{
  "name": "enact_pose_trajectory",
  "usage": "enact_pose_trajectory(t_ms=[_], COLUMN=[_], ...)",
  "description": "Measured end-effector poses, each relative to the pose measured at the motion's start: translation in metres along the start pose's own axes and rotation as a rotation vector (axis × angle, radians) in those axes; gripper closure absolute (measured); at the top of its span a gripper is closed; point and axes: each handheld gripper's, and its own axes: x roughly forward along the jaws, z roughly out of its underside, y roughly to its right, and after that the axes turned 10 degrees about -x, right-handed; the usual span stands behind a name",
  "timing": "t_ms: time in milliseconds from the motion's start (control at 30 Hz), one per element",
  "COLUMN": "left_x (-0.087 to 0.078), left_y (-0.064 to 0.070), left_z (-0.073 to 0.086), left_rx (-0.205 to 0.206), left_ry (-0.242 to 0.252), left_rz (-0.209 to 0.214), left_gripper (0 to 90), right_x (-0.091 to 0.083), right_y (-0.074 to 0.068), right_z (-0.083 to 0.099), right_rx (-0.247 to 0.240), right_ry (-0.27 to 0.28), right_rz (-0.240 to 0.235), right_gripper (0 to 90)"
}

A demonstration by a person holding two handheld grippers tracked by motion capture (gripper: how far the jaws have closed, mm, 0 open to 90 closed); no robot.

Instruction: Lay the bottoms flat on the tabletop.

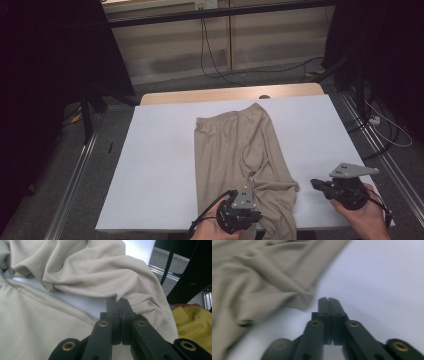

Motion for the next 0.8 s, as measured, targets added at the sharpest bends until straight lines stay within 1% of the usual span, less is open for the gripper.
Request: enact_pose_trajectory(t_ms=[33,100,133,167,200,233,267,300,333,367,433,467,500,533,567,633,667,733,800], left_x=[0.0,0.001,0.002,0.002,0.003,0.002,0.002,0.0,-0.003,-0.006,-0.01,-0.013,-0.014,-0.014,-0.014,-0.012,-0.011,-0.008,-0.006], left_y=[0.0,0.0,-0.002,-0.005,-0.007,-0.01,-0.013,-0.015,-0.018,-0.02,-0.023,-0.024,-0.024,-0.024,-0.023,-0.019,-0.017,-0.011,-0.004], left_z=[-0.001,-0.002,-0.001,-0.001,0.0,0.001,0.001,0.001,0.0,-0.001,-0.003,-0.004,-0.004,-0.004,-0.004,-0.005,-0.005,-0.006,-0.006], left_rx=[0.007,0.014,0.006,-0.003,-0.008,-0.021,-0.036,-0.046,-0.055,-0.075,-0.084,-0.087,-0.09,-0.089,-0.089,-0.099,-0.094,-0.078,-0.062], left_ry=[-0.004,0.0,-0.002,-0.002,0.0,-0.004,0.004,0.009,0.015,0.03,0.048,0.05,0.058,0.065,0.066,0.064,0.061,0.058,0.055], left_rz=[-0.004,-0.024,-0.028,-0.04,-0.049,-0.055,-0.058,-0.061,-0.059,-0.061,-0.064,-0.057,-0.047,-0.048,-0.045,-0.02,-0.014,0.001,0.019], left_gripper=[89.3,89.3,89.3,89.3,89.3,89.3,89.3,89.3,89.3,89.3,89.3,89.4,89.4,89.4,89.4,89.4,89.4,89.4,89.4], right_x=[0.002,0.008,0.01,0.013,0.019,0.023,0.029,0.034,0.038,0.039,0.038,0.036,0.034,0.03,0.025,0.014,0.007,-0.003,-0.016], right_y=[-0.005,-0.023,-0.029,-0.036,-0.044,-0.047,-0.05,-0.052,-0.052,-0.051,-0.048,-0.046,-0.044,-0.041,-0.037,-0.031,-0.027,-0.022,-0.019], right_z=[-0.003,-0.013,-0.017,-0.022,-0.026,-0.027,-0.027,-0.026,-0.023,-0.021,-0.018,-0.016,-0.014,-0.014,-0.013,-0.011,-0.009,-0.005,0.001], right_rx=[-0.006,-0.026,-0.045,-0.068,-0.092,-0.102,-0.118,-0.131,-0.136,-0.132,-0.134,-0.132,-0.124,-0.115,-0.104,-0.079,-0.063,-0.049,-0.047], right_ry=[0.007,0.031,0.034,0.027,0.014,-0.002,-0.034,-0.067,-0.096,-0.11,-0.122,-0.124,-0.121,-0.108,-0.084,-0.039,-0.019,0.008,0.033], right_rz=[-0.036,-0.122,-0.14,-0.153,-0.162,-0.166,-0.157,-0.13,-0.12,-0.12,-0.109,-0.106,-0.108,-0.107,-0.106,-0.099,-0.09,-0.08,-0.06], right_gripper=[80.6,73.7,71.6,70.4,67.1,62.8,59.4,58.3,58.5,60.3,82.3,88.3,88.8,89.1,89.3,89.3,89.3,89.3,89.4])
